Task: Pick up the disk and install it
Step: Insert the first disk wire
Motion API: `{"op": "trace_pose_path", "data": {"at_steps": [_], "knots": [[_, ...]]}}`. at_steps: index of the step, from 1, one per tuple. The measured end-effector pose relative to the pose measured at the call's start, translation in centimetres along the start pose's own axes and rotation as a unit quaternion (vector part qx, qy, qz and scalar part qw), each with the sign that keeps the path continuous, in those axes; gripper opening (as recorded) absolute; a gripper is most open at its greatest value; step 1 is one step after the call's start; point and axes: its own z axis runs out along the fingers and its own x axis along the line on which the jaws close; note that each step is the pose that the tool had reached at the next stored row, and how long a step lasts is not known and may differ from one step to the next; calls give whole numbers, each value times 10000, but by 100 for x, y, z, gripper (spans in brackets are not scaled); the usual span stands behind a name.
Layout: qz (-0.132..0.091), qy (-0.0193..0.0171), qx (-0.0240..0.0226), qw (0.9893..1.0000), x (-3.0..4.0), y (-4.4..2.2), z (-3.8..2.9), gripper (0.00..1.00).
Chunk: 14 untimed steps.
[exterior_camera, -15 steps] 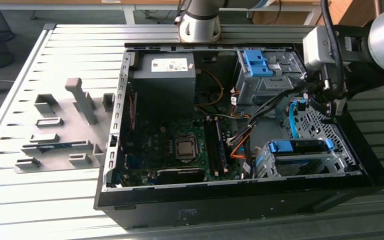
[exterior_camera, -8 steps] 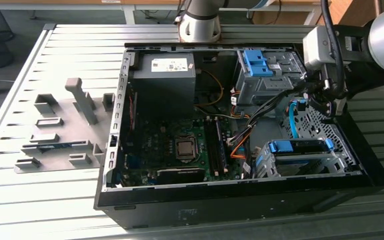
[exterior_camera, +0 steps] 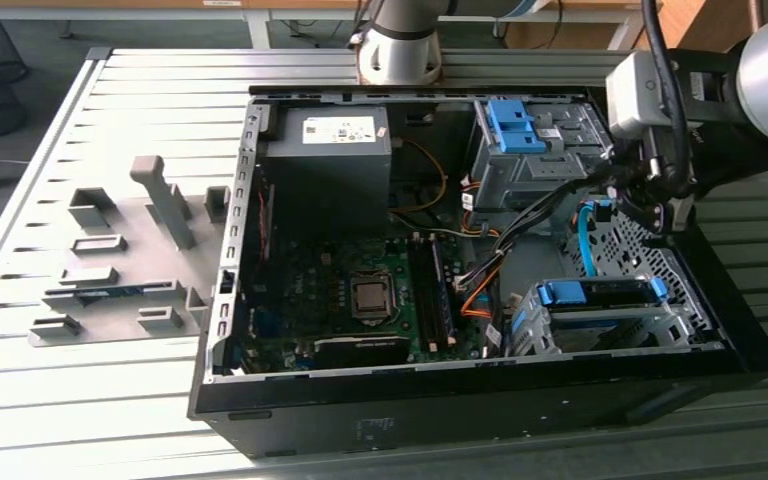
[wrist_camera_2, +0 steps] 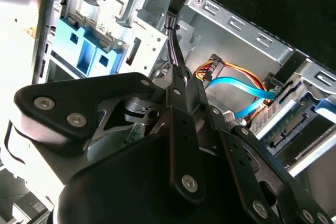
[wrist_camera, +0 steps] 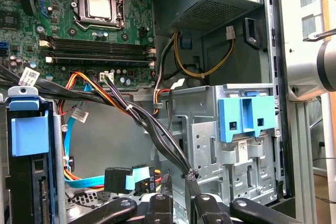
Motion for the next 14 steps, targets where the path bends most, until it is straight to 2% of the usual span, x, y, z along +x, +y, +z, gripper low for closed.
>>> {"op": "trace_pose_path", "data": {"at_steps": [1, 2, 6, 8, 11, 14], "knots": [[1, 33, 3, 10000, 1, 0, 1, 24], [1, 48, 5, 10000, 2, 0, 2, 24], [1, 49, 4, 10000, 2, 0, 2, 24], [2, 75, 7, 10000, 1, 0, 2, 24], [2, 82, 8, 10000, 2, 0, 2, 24], [2, 104, 9, 9999, 2, 0, 2, 24]]}}
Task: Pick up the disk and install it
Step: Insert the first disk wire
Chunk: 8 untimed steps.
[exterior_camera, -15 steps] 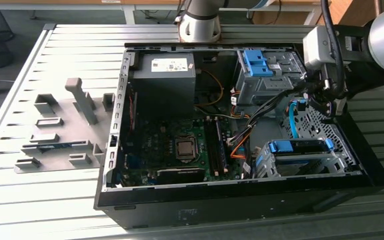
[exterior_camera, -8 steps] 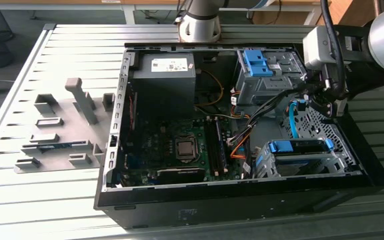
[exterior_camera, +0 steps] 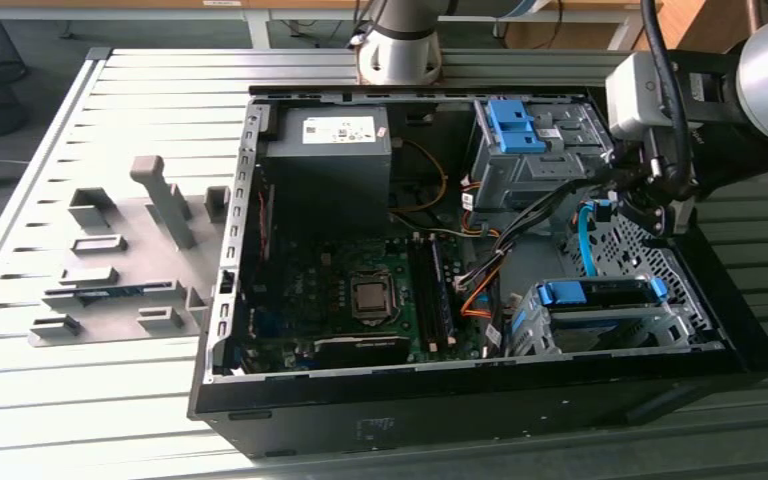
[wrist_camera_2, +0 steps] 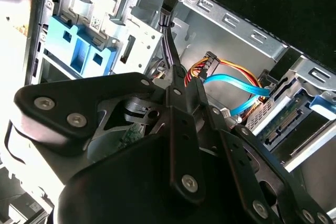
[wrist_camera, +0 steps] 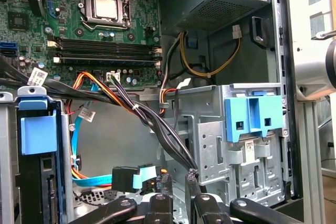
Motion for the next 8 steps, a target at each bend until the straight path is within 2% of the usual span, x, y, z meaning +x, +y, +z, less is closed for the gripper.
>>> {"op": "trace_pose_path", "data": {"at_steps": [2, 5, 7, 8], "knots": [[0, 4, 0, 10000, 0, 0, 0, 24], [1, 63, 6, 10000, 0, 0, 0, 24], [1, 66, 6, 10000, 0, 0, 0, 24], [2, 84, 7, 10000, 0, 0, 0, 24]]}}
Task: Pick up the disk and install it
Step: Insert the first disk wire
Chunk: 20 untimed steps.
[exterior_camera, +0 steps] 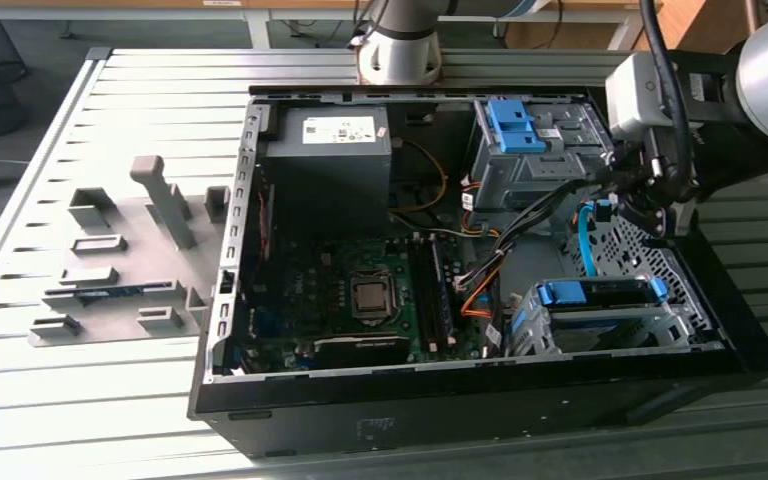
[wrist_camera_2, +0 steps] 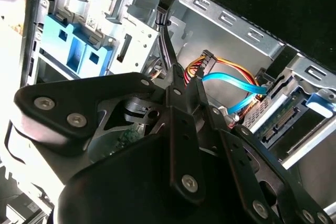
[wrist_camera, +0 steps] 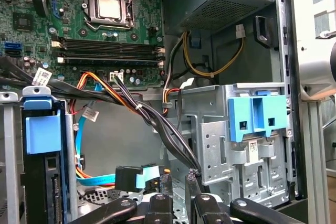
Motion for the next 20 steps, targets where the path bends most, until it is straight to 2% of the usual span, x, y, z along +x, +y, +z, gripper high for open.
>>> {"op": "trace_pose_path", "data": {"at_steps": [2, 6, 8, 11, 20], "knots": [[1, 37, 3, 10000, 0, 0, 0, 24], [2, 87, 8, 10000, 0, 0, 0, 24], [2, 94, 9, 10000, 1, 0, 0, 24], [3, 143, 13, 9999, 0, 0, 0, 24], [3, 159, 14, 9999, -5, 1, -11, 24]]}}
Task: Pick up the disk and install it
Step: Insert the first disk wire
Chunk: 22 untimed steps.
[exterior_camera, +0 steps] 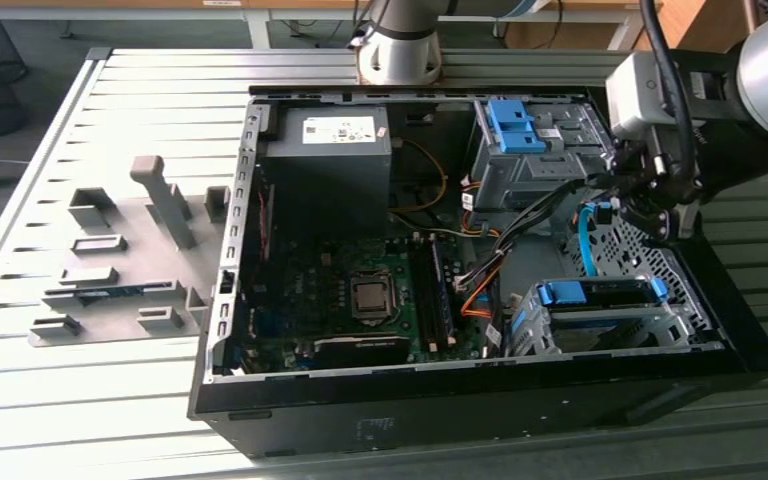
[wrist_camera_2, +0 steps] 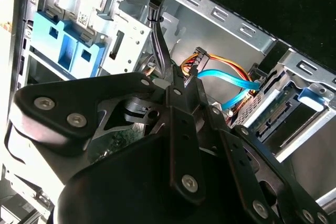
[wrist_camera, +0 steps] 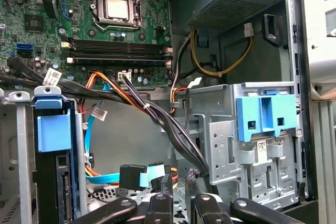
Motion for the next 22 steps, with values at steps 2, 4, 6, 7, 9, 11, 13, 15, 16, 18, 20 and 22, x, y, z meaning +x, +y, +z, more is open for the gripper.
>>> {"op": "trace_pose_path", "data": {"at_steps": [2, 4, 6, 7, 9, 11, 13, 15, 16, 18, 20, 22], "knots": [[0, 5, 0, 10000, -3, 0, -7, 24], [0, 18, 2, 10000, -5, 0, -9, 24], [1, 43, 4, 10000, -5, 1, -12, 24], [1, 54, 5, 10000, -6, 1, -12, 24], [2, 82, 7, 10000, -6, 1, -13, 24], [3, 122, 11, 9999, -5, 1, -12, 24], [4, 173, 15, 9998, -6, 1, -13, 24], [6, 252, 22, 9997, -6, 1, -13, 24], [7, 280, 25, 9996, -6, 1, -13, 24], [8, 319, 28, 9995, -5, 1, -13, 24], [8, 351, 31, 9994, -6, 1, -13, 24], [10, 452, 40, 9990, -6, 1, -13, 24]]}}
